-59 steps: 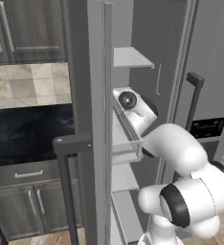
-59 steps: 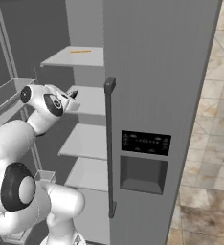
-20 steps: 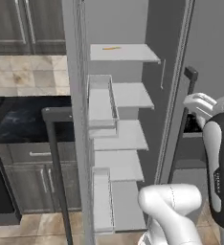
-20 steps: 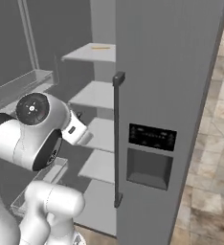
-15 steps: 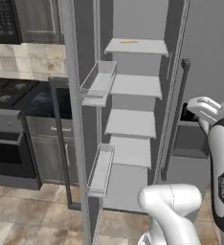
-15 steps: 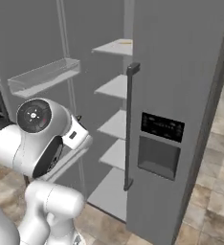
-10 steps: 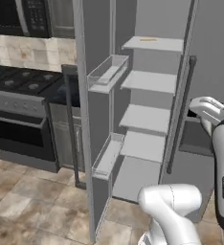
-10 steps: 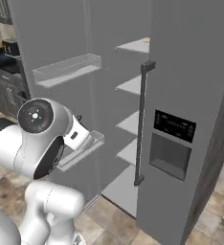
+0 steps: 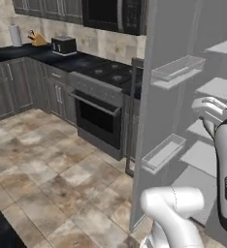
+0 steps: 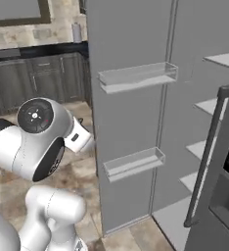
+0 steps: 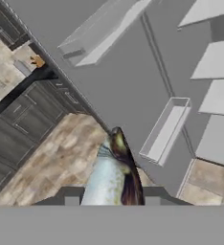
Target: Take the fish out of the fridge, briefly rinse it in the sink, and place it on the tray next to the sink.
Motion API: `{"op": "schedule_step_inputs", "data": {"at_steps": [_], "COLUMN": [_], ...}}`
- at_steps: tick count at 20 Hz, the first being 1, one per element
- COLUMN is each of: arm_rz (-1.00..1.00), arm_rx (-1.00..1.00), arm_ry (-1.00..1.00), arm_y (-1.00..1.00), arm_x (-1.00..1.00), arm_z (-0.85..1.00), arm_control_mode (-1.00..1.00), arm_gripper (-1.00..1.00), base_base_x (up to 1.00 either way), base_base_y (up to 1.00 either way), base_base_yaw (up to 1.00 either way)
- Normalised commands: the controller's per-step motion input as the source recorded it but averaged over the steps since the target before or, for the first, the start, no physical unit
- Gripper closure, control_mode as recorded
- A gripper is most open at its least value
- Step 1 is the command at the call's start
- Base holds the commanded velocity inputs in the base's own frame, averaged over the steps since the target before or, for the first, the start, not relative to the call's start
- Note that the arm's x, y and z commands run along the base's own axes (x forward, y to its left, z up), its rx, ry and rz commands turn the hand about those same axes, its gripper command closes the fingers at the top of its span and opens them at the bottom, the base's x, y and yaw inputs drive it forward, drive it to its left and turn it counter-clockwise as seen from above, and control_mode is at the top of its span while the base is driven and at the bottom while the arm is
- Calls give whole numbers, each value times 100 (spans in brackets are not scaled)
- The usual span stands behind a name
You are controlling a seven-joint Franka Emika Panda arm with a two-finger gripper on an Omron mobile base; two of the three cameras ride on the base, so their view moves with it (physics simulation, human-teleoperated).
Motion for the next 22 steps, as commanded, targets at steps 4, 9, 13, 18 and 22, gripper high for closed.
{"op": "schedule_step_inputs", "data": {"at_steps": [4,9,13,18,22], "arm_rz": [0,0,0,0,0], "arm_rx": [0,0,0,0,0], "arm_ry": [0,0,0,0,0], "arm_y": [0,0,0,0,0], "arm_x": [0,0,0,0,0], "arm_z": [0,0,0,0,0], "arm_control_mode": [100,100,100,100,100], "arm_gripper": [100,100,100,100,100], "base_base_x": [-55,-64,-48,15,100], "base_base_y": [0,0,0,20,14], "base_base_yaw": [77,73,83,69,15]}}
